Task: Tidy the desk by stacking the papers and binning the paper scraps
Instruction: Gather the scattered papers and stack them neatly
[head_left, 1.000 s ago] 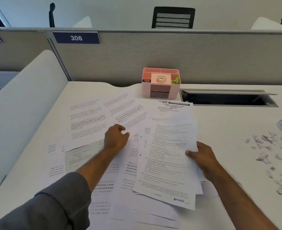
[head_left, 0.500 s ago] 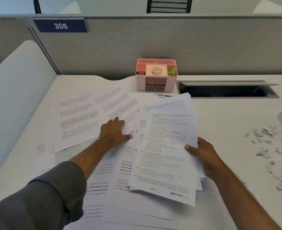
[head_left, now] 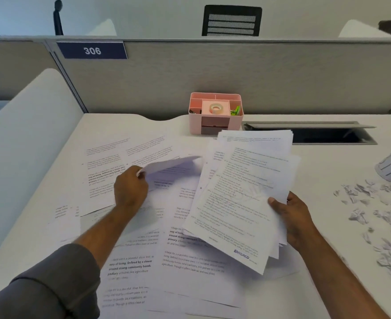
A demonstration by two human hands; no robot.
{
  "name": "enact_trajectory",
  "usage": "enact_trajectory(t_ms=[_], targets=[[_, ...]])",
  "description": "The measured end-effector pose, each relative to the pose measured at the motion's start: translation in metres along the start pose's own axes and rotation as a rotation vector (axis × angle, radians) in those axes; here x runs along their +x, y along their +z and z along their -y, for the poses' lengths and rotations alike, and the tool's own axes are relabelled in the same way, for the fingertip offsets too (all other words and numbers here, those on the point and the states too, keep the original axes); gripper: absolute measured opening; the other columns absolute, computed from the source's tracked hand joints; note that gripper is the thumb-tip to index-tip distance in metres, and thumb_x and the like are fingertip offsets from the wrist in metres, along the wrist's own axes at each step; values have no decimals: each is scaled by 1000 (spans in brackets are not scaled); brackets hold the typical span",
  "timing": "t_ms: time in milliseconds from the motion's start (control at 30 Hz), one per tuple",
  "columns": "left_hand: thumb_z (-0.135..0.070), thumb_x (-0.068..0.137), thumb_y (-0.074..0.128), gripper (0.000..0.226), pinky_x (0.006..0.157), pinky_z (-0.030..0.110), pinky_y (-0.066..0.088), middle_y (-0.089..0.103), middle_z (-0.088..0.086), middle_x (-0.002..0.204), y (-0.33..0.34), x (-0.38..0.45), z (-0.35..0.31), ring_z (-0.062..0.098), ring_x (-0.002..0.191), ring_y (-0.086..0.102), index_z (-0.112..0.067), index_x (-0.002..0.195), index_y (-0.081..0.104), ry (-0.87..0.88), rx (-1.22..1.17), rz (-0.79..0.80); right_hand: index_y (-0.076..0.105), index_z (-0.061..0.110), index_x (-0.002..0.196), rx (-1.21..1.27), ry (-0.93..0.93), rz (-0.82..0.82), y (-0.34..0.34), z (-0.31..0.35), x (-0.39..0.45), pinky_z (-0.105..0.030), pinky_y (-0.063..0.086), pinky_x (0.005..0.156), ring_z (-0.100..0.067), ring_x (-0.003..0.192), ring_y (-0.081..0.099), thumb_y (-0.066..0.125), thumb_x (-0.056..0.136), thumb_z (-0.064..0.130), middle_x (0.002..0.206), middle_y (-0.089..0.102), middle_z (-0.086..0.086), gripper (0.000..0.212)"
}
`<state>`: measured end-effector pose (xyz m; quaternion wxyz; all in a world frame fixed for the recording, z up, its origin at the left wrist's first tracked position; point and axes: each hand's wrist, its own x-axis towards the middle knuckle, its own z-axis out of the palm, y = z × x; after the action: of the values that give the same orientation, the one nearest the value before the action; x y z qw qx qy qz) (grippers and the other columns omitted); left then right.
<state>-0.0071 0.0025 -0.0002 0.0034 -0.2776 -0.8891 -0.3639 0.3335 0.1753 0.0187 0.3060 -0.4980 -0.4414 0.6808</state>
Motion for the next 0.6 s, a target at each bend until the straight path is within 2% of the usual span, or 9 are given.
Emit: enact_trajectory(t_ms=[100, 167, 233, 300, 367, 400, 467, 533, 600], targets=[[-13, 98, 60, 13, 71, 31, 40, 59, -1, 84, -14, -2, -1, 24, 77, 54, -3, 98, 67, -143, -134, -151, 65, 12, 119, 15, -11, -12, 3, 0, -6, -38, 58, 77, -29, 98, 70, 61, 90, 0, 112, 73, -5, 32], [-13, 97, 60, 9, 68, 30, 41, 60, -1, 80, -22, -9, -5, 24, 74, 56, -7, 92, 65, -126, -239, -176, 64, 13, 119, 17, -4, -11, 6, -2, -11, -41, 57, 81, -32, 99, 69, 60, 90, -1, 113, 72, -6, 32], [-11, 96, 61, 16, 58, 26, 38, 57, -5, 70, -28, -21, -11, 12, 67, 54, -17, 81, 59, -56, -340, -145, 65, 14, 118, 2, 4, 16, 9, -4, -16, -43, 57, 80, -32, 98, 70, 60, 91, 0, 112, 73, -6, 31], [-5, 94, 62, 24, 57, 14, 40, 58, -10, 71, -34, -39, -20, -2, 65, 54, -23, 79, 60, 62, -429, -71, 66, 16, 115, -15, 12, 61, 13, -6, -22, -41, 59, 75, -31, 94, 72, 60, 91, 2, 109, 74, -6, 28], [5, 91, 64, 23, 70, 6, 45, 67, -15, 86, -37, -57, -24, -8, 80, 62, -16, 92, 72, 255, -455, 33, 68, 18, 111, -10, 33, 109, 16, -9, -27, -42, 60, 72, -30, 92, 73, 60, 91, 2, 107, 75, -5, 27], [8, 90, 64, 25, 78, 7, 48, 71, -14, 95, -37, -65, -24, -7, 90, 65, -13, 99, 75, 346, -457, 91, 68, 18, 110, 3, 45, 129, 18, -10, -29, -43, 61, 73, -31, 92, 73, 60, 91, 2, 106, 75, -6, 26], [11, 89, 64, 31, 93, 19, 53, 75, -7, 108, -37, -78, -22, 2, 107, 68, -14, 104, 75, 436, -494, 255, 69, 16, 109, 25, 67, 156, 20, -11, -32, -44, 61, 73, -33, 91, 73, 59, 91, 1, 106, 75, -9, 25], [15, 86, 65, 34, 103, 27, 50, 75, -4, 113, -35, -87, -16, 10, 118, 65, -14, 102, 76, 495, -478, 398, 69, 15, 108, 41, 79, 175, 20, -12, -35, -42, 60, 69, -33, 89, 73, 58, 92, 2, 105, 75, -12, 24], [20, 81, 66, 34, 108, 26, 46, 74, -3, 115, -34, -91, -9, 12, 128, 59, -9, 95, 77, 547, -458, 518, 68, 15, 110, 76, 102, 193, 18, -13, -37, -41, 59, 68, -32, 90, 73, 56, 93, 3, 107, 74, -12, 24]])
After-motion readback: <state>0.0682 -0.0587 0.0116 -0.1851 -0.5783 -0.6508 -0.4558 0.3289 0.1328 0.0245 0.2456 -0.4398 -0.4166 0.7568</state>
